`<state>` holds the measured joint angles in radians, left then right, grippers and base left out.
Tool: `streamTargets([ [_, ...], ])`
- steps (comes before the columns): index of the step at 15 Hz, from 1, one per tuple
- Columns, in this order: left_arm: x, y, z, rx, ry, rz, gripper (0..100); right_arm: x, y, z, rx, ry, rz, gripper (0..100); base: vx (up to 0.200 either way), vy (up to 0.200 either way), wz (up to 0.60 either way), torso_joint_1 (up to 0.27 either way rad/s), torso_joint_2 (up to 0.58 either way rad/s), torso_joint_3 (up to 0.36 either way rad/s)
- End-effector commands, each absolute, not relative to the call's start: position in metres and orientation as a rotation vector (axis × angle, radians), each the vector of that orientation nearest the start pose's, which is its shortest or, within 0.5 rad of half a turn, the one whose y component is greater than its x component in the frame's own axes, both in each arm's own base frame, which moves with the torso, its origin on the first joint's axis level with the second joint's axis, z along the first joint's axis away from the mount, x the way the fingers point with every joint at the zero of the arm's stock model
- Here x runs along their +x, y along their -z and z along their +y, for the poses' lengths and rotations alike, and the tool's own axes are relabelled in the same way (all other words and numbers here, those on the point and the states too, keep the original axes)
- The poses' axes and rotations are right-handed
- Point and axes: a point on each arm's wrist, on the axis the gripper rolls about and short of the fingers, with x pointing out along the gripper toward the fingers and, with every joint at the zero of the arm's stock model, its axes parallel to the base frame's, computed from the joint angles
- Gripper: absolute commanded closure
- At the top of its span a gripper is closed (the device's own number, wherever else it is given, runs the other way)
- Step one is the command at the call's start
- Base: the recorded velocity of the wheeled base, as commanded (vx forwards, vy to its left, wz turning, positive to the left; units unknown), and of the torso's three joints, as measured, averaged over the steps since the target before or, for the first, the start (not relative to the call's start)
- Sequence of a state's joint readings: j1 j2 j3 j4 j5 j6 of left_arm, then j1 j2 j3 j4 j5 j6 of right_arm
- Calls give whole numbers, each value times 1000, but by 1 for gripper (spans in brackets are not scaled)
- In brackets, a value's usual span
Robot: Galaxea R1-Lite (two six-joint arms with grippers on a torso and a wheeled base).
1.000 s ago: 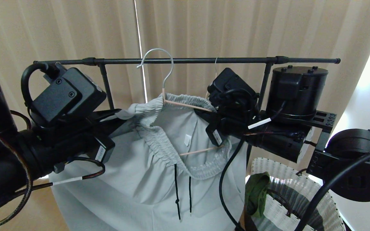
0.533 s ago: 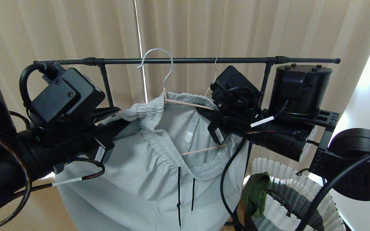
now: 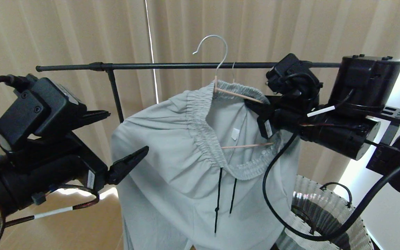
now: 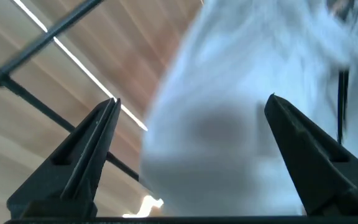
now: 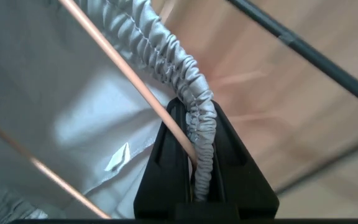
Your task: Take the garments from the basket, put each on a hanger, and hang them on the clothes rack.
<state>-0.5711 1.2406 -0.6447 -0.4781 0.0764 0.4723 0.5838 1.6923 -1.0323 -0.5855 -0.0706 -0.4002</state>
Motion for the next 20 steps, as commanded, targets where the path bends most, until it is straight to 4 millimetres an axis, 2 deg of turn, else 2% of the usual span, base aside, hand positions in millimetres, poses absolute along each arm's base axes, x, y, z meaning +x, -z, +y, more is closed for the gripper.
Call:
streamTargets([
  [1, 153, -232, -95, 469, 504, 1, 0, 263, -259, 153, -399, -465, -70, 100, 0, 0, 0, 0, 0, 0],
  [4, 157, -222, -85, 462, 453, 55, 0, 255, -274, 138, -381, -428, -110, 100, 0, 0, 0, 0, 0, 0],
  [8, 170, -214, -71, 452, 360, 116, 0, 249, -280, 135, -372, -429, -134, 100, 0, 0, 0, 0, 0, 0],
  [12, 185, -210, -78, 393, 366, 160, 0, 247, -282, 139, -367, -466, -154, 100, 0, 0, 0, 0, 0, 0],
  [15, 187, -209, -80, 386, 374, 163, 0, 246, -283, 140, -366, -478, -159, 100, 0, 0, 0, 0, 0, 0],
  [16, 187, -210, -81, 385, 374, 155, 100, 246, -283, 141, -365, -481, -160, 100, 0, 0, 0, 0, 0, 0],
  [20, 189, -206, -79, 385, 367, 161, 100, 246, -282, 141, -366, -483, -158, 100, 0, 0, 0, 0, 0, 0],
])
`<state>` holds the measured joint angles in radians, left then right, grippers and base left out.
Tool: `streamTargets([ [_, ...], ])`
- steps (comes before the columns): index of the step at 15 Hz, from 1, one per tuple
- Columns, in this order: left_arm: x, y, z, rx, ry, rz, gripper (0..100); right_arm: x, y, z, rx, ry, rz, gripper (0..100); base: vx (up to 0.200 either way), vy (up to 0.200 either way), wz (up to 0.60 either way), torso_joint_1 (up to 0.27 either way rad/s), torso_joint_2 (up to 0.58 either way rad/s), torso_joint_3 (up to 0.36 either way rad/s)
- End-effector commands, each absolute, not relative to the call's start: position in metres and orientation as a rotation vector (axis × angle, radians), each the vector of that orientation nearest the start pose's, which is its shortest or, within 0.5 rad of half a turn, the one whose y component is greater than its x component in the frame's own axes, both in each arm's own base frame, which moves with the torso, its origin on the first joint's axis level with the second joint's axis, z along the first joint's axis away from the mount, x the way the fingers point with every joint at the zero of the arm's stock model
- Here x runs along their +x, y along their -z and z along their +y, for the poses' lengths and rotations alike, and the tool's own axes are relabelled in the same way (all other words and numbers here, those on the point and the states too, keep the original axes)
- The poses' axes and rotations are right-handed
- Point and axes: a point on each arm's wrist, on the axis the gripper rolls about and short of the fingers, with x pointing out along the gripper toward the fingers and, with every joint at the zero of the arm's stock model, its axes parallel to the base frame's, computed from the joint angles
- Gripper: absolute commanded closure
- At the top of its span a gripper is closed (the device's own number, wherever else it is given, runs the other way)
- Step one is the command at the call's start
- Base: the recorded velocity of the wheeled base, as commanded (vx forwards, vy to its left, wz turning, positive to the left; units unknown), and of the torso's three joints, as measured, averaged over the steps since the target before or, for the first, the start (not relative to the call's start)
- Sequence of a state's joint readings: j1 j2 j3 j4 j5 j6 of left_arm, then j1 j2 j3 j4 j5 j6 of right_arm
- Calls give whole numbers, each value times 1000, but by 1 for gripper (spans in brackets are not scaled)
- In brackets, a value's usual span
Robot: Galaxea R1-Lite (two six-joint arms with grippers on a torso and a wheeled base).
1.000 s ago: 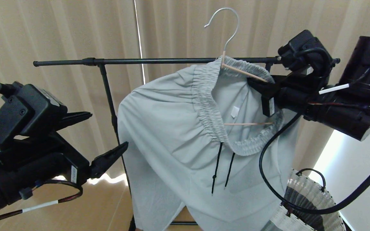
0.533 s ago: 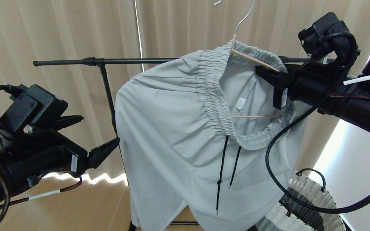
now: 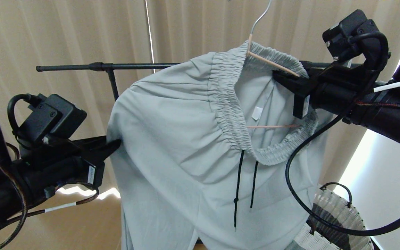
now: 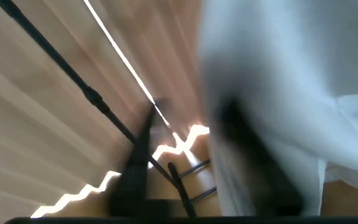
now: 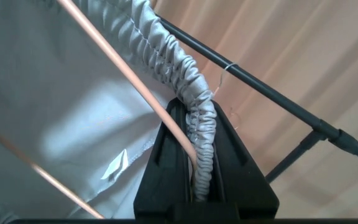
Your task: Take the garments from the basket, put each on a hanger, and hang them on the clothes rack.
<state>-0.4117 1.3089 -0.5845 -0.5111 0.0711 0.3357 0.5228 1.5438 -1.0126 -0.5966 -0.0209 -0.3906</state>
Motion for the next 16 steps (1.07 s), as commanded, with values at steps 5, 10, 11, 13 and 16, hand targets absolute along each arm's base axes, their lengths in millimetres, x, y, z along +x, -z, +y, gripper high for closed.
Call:
streamTargets([
  [5, 189, -185, -53, 420, 256, 242, 100, 244, -285, 139, -361, -469, -163, 100, 0, 0, 0, 0, 0, 0],
  [10, 192, -179, -29, 506, 150, 282, 100, 244, -285, 138, -362, -465, -159, 100, 0, 0, 0, 0, 0, 0],
  [11, 192, -180, -29, 506, 150, 279, 100, 244, -284, 138, -363, -466, -156, 100, 0, 0, 0, 0, 0, 0],
  [13, 191, -181, -30, 494, 155, 270, 100, 244, -283, 138, -364, -468, -152, 100, 0, 0, 0, 0, 0, 0],
  [16, 190, -182, -31, 487, 159, 265, 0, 244, -284, 138, -365, -467, -152, 100, 0, 0, 0, 0, 0, 0],
])
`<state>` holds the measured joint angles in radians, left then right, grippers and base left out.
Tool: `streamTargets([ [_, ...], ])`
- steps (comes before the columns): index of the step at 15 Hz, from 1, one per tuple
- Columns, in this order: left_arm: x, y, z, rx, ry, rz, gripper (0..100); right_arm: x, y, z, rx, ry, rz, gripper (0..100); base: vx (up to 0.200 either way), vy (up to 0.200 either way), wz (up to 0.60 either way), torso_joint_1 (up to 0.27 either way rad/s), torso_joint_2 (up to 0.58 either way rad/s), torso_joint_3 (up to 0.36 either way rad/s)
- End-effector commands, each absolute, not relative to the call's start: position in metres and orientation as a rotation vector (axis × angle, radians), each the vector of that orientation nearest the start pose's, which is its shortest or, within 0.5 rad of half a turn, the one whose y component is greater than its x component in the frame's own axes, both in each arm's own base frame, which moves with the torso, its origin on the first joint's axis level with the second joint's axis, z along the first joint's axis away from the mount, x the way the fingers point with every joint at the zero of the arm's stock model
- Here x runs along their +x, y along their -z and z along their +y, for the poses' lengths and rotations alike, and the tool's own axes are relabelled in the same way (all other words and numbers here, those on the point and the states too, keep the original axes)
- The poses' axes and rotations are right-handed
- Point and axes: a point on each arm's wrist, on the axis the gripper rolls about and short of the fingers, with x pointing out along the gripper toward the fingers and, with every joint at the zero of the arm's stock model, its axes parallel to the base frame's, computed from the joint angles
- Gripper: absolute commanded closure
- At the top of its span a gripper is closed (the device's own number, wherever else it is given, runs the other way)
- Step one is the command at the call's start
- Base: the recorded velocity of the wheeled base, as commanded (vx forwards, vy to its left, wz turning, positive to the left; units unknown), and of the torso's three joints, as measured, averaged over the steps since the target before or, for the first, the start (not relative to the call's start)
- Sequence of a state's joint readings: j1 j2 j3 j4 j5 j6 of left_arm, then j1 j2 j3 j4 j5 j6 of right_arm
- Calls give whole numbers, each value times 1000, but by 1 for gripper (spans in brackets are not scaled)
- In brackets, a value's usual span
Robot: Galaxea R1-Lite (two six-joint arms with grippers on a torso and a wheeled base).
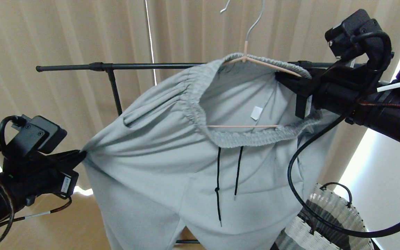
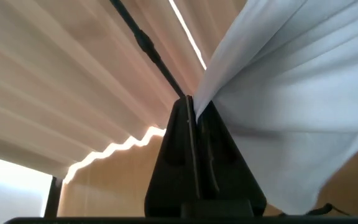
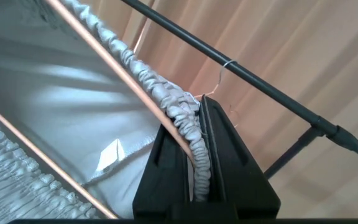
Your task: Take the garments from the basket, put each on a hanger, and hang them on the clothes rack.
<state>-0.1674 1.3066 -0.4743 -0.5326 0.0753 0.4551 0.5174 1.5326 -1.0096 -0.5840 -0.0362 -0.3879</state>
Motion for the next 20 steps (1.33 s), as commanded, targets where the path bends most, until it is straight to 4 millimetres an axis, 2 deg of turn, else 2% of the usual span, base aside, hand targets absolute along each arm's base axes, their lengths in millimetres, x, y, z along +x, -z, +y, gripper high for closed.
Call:
streamTargets([
  [1, 190, -182, -31, 483, 158, 264, 0, 244, -284, 138, -366, -464, -150, 100, 0, 0, 0, 0, 0, 0],
  [3, 179, -193, -35, 416, 173, 203, 0, 244, -280, 133, -378, -426, -99, 100, 0, 0, 0, 0, 0, 0],
  [6, 147, -212, -35, 315, 189, 86, 0, 241, -269, 121, -397, -395, -26, 100, 0, 0, 0, 0, 0, 0],
  [8, 127, -210, -30, 270, 182, 56, 0, 239, -261, 112, -416, -337, 41, 100, 0, 0, 0, 0, 0, 0],
  [10, 113, -200, -27, 196, 182, 64, 0, 232, -251, 106, -446, -279, 132, 100, 0, 0, 0, 0, 0, 0],
  [12, 110, -187, -26, 118, 179, 116, 0, 228, -241, 97, -459, -238, 184, 100, 0, 0, 0, 0, 0, 0],
  [15, 113, -180, -29, 122, 202, 150, 0, 232, -233, 82, -434, -166, 228, 100, 0, 0, 0, 0, 0, 0],
  [20, 113, -183, -38, 77, 270, 120, 0, 237, -232, 70, -422, -102, 251, 100, 0, 0, 0, 0, 0, 0],
])
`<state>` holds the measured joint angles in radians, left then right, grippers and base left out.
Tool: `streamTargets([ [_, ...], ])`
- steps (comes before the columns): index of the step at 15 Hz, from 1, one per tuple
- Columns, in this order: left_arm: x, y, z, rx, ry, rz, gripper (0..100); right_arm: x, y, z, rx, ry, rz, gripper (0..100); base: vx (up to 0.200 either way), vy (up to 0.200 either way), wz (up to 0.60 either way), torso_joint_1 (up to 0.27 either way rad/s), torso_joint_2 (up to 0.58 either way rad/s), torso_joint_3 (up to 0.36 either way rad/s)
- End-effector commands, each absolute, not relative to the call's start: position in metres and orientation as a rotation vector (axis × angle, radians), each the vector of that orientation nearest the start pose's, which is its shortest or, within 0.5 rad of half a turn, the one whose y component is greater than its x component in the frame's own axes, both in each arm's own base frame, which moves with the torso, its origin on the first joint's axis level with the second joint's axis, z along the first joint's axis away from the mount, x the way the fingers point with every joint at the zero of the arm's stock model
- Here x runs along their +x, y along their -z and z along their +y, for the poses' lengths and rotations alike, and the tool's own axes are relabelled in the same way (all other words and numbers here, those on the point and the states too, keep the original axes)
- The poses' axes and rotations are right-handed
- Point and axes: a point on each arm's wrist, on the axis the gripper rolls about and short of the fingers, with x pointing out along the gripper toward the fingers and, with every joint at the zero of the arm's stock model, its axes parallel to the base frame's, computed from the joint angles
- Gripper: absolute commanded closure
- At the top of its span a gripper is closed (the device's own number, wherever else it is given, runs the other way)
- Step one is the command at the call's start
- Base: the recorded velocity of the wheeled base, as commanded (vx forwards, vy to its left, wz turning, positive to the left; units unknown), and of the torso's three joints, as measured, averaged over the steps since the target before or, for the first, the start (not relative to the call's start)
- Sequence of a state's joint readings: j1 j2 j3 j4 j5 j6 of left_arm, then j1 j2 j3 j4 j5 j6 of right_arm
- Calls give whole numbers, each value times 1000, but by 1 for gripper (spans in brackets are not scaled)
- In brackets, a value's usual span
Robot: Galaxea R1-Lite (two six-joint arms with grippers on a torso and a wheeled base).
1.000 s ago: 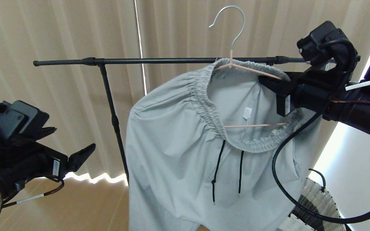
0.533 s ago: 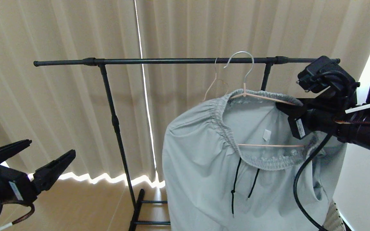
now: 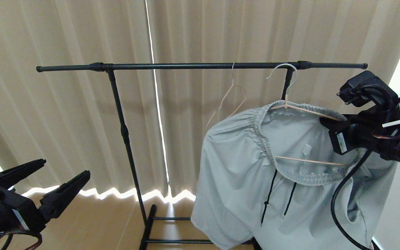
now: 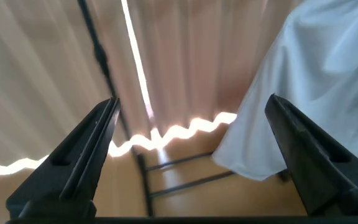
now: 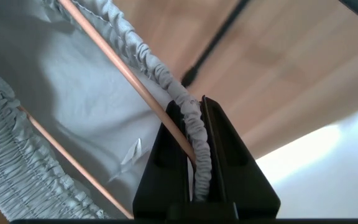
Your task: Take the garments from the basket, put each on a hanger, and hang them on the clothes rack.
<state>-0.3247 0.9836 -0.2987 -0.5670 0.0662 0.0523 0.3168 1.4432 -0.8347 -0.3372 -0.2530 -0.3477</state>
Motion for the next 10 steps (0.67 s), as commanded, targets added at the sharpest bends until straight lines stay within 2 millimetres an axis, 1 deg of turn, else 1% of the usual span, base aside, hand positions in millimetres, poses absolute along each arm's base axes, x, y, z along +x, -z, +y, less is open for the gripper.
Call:
streamTargets([
  [1, 113, -182, -38, 78, 271, 121, 0, 237, -232, 69, -423, -93, 252, 100, 0, 0, 0, 0, 0, 0],
  [7, 112, -183, -38, 77, 273, 118, 0, 236, -234, 70, -423, -92, 246, 100, 0, 0, 0, 0, 0, 0],
  [10, 112, -182, -38, 79, 273, 121, 0, 237, -233, 70, -424, -94, 247, 100, 0, 200, 0, 2, -2, 4],
])
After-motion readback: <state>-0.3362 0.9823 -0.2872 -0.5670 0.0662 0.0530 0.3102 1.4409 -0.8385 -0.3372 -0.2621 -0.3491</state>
